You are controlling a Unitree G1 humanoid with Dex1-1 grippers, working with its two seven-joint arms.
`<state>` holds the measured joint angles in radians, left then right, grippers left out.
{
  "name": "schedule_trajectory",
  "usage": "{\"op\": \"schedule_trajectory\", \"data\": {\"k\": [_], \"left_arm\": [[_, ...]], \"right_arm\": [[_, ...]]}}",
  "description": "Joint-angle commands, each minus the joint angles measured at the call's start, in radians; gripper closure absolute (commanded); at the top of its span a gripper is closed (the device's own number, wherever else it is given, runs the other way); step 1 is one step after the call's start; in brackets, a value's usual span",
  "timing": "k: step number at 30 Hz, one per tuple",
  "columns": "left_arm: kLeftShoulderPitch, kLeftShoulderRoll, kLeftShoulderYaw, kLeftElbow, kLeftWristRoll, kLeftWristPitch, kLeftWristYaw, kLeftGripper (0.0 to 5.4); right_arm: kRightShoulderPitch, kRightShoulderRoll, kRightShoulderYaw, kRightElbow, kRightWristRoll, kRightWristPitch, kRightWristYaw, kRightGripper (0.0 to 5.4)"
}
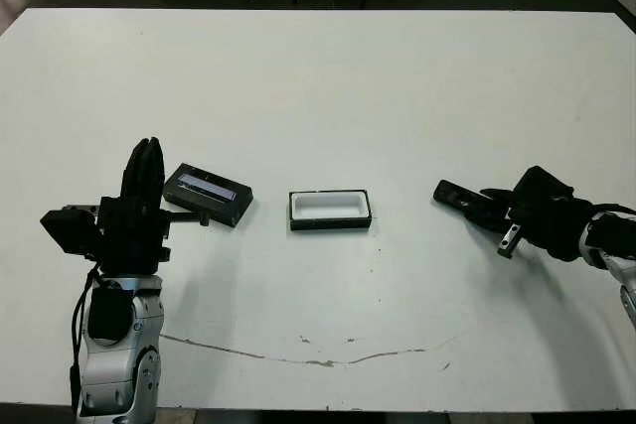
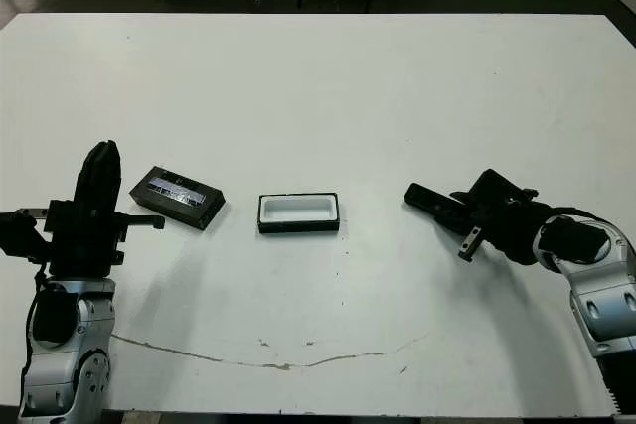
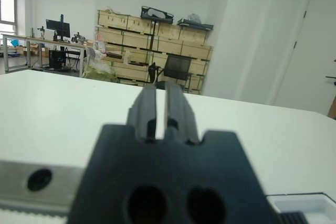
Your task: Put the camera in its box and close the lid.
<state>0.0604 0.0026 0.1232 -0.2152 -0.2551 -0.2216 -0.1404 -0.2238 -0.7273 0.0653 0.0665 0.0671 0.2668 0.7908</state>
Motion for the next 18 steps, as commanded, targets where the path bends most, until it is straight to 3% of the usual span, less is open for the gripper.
{"op": "schedule_trajectory", "data": {"k": [1,4,6,9,14,18], "left_arm": [[0.013,0.008,0.004,0.012,0.003,0.005,-0.001,5.4],[0.013,0.009,0.005,0.014,-0.008,0.008,-0.009,5.4],[0.014,0.01,0.005,0.013,-0.008,0.009,-0.009,5.4],[0.016,0.008,0.006,0.008,-0.011,0.017,-0.006,5.4],[0.015,0.008,0.003,0.011,-0.003,0.009,-0.005,5.4],[0.02,0.009,-0.002,0.007,0.012,0.01,-0.002,5.4]], "right_arm": [[-0.014,0.026,-0.031,0.094,0.052,-0.032,0.044,4.96],[-0.081,0.04,-0.065,0.194,0.106,-0.114,0.106,4.97],[-0.134,0.044,-0.076,0.243,0.132,-0.123,0.146,4.98],[-0.233,0.042,-0.065,0.299,0.15,-0.083,0.21,4.99],[-0.4,0.083,-0.029,0.45,0.169,-0.102,0.368,5.0],[-0.496,0.113,0.025,0.47,0.159,-0.009,0.443,5.0]]}}
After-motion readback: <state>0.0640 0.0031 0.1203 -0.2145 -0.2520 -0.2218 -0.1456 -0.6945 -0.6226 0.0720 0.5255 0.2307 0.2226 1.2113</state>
